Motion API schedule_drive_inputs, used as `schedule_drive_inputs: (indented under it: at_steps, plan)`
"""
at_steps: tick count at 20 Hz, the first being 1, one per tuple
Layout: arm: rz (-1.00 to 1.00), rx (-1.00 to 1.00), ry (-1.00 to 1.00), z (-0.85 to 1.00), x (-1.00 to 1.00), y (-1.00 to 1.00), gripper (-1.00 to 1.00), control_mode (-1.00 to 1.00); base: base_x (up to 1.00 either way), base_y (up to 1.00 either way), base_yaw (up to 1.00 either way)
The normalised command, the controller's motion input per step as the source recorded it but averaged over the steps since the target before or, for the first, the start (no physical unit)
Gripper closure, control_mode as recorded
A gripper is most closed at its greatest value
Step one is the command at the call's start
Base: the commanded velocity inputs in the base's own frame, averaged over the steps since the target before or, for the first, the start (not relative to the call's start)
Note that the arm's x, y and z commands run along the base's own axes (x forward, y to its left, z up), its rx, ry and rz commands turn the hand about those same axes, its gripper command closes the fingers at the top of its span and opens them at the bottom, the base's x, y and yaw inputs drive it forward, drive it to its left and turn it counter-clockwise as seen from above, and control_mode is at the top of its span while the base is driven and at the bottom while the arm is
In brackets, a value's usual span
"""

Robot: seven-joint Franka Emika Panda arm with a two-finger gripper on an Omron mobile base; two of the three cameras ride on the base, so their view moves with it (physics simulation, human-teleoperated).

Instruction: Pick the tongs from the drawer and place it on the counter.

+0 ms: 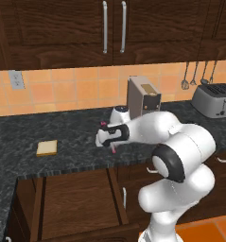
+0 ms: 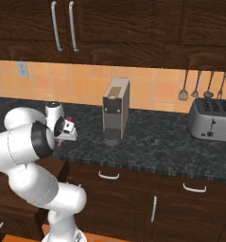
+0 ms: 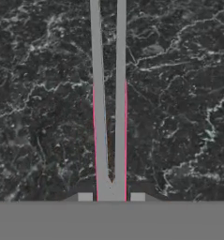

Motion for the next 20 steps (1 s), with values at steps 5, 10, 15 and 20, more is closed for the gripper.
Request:
schedule_drive_inputs:
  at_steps: [5,10,15,20]
  plan:
    - [0.00,0.00,0.00,-0.36,0.41,-0.01,1.00,-1.00,0.00,0.00,0.00]
    - [0.00,0.00,0.00,-0.04,0.57,0.00,1.00,-1.00,0.00,0.00,0.00]
    - [0.00,0.00,0.00,-0.19,0.41,0.00,1.00,-1.00,0.00,0.00,0.00]
    - [-0.01,0.00,0.00,-0.14,0.11,0.03,1.00,-1.00,0.00,0.00,0.00]
